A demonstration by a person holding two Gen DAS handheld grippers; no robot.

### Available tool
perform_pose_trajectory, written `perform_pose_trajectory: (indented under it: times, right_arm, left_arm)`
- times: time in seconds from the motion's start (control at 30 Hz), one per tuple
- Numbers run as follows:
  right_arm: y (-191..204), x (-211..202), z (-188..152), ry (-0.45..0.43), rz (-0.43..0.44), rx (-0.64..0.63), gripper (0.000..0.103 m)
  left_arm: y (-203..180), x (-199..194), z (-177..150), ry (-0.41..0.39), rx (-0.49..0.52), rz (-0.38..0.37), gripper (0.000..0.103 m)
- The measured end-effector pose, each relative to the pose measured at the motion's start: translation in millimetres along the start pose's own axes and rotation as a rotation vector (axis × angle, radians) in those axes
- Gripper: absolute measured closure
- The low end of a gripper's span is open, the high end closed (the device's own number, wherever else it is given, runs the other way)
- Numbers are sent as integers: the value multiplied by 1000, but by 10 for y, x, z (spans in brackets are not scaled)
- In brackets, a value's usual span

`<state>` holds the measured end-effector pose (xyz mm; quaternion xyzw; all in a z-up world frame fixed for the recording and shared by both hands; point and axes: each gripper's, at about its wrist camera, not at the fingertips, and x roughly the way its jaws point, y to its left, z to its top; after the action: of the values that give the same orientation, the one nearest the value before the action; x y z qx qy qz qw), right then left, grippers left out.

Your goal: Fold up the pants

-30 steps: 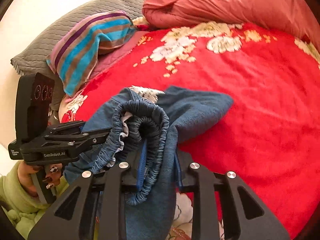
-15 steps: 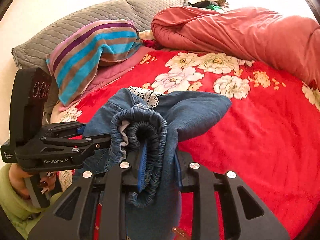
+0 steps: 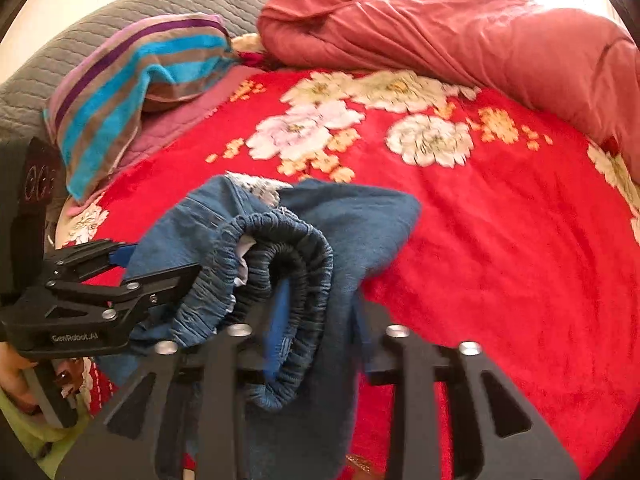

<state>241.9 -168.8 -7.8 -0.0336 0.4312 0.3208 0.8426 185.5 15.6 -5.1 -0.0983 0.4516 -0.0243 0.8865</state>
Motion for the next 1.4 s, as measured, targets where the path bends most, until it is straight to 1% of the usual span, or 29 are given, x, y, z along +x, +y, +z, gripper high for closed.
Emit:
perform_pose_trajectory:
  times: [0.03,0.1,0.13,0.2,0.27,0.47,0.6,0.67,0.77,0.83,0.87,0.93,1.03,1.1,1.13,1.17,1.27,1.4]
  right_arm:
    - [-16,23,-12,12,-15,5,55]
    - [-54,68,-45,38,-29,20,54]
    - [-79,96,-61,52,-32,33,51]
    - [-136,175,-100,82,-40,59,46]
    - [-170,232,-130,94,-34,82,45]
    - [-139,203,-138,91,-48,77,44]
    - [-157,146,-129,81,-63,83,37]
    - [-161,82,-127,68,-65,85,36]
    - [-163,-40,-133,38,-64,88,30]
    - [-177,-133,-133,12,-62,102,17]
    - [-184,-194,-138,-5,-65,109,15]
    - [-195,-303,-143,-34,-65,114,15]
    - [-172,-460,-154,-64,-68,114,15]
    - [-150,-567,-160,-88,-66,111,14]
    - [-131,-641,-164,-104,-63,109,12]
    - [-117,-684,-167,-113,-63,109,5]
    - [-53,-854,-175,-150,-56,95,5]
    - [30,-1041,-208,-184,-68,73,5]
  left_arm:
    - [10,10,-10,3,0,5,37]
    - [47,46,-36,16,-8,13,33]
    - [62,59,-44,22,-15,13,32]
    - [101,103,-70,39,-28,10,31]
    - [114,125,-92,46,-35,9,31]
    - [105,107,-123,45,-37,13,30]
    - [95,50,-139,39,-41,12,30]
    - [83,8,-144,32,-38,16,30]
    - [53,-84,-152,19,-35,21,28]
    - [31,-147,-154,10,-31,27,25]
    - [18,-192,-160,2,-27,32,24]
    - [-4,-271,-167,-11,-20,37,22]
    - [-36,-392,-178,-34,-6,53,16]
    - [-62,-493,-191,-55,3,65,10]
    - [-73,-556,-196,-67,4,73,10]
    - [-78,-603,-202,-75,3,76,10]
    - [-93,-757,-226,-93,-3,84,10]
    - [-98,-979,-298,-129,-14,91,10]
